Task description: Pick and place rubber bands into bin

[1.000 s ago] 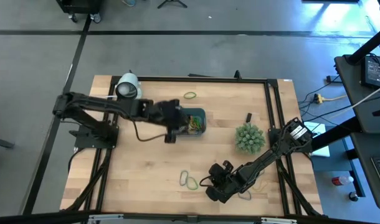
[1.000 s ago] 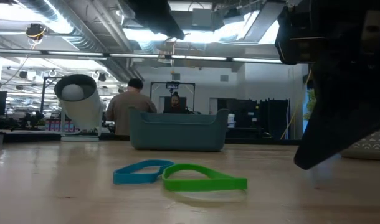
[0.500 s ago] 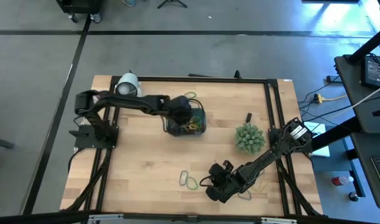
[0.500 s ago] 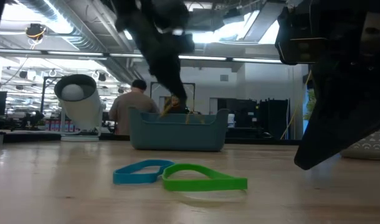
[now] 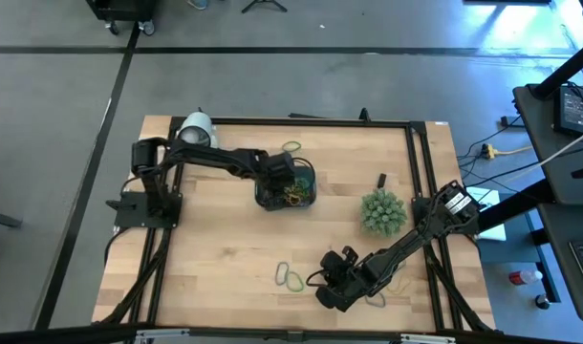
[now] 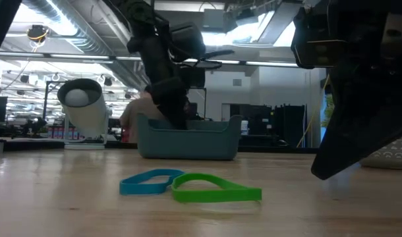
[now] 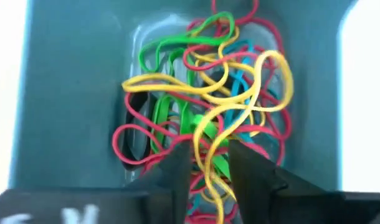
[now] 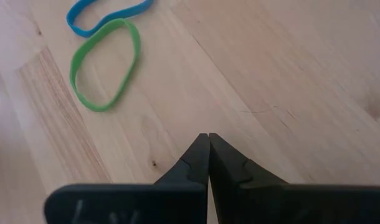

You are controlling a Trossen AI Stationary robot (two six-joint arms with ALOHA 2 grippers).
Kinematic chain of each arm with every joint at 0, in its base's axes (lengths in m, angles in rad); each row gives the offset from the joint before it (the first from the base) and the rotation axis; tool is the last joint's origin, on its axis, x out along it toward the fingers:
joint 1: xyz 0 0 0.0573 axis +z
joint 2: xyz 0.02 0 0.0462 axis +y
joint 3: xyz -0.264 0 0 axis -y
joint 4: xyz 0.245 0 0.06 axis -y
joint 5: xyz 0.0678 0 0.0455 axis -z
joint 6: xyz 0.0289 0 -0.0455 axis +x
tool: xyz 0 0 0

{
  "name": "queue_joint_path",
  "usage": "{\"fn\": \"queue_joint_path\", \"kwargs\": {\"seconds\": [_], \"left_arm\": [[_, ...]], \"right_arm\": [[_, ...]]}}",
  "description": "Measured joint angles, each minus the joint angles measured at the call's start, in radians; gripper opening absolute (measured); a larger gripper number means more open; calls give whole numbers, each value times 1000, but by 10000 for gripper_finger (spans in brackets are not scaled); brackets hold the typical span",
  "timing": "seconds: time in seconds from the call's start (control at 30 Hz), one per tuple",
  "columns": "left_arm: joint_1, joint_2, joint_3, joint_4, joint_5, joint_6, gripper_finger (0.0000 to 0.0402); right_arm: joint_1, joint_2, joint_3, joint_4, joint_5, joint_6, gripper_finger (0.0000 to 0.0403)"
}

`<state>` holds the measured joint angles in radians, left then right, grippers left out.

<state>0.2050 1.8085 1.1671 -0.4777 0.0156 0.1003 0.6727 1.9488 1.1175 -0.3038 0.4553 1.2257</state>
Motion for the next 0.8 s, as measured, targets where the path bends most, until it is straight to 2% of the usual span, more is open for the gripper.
{"fn": "queue_joint_path", "kwargs": {"seconds": [0.27, 0.53, 0.67, 0.8], "left_arm": [[0, -101, 0, -45, 2, 11, 159], [-14, -276, -3, -180, 0, -50, 159], [-50, -401, -103, -163, 0, -84, 146], [-102, -559, -288, -81, -51, -166, 130]], "right_arm": [[0, 0, 0, 0, 2, 0, 8], [0, 0, 0, 0, 2, 3, 8], [0, 0, 0, 2, 2, 4, 8], [0, 0, 0, 7, 2, 1, 8]]}}
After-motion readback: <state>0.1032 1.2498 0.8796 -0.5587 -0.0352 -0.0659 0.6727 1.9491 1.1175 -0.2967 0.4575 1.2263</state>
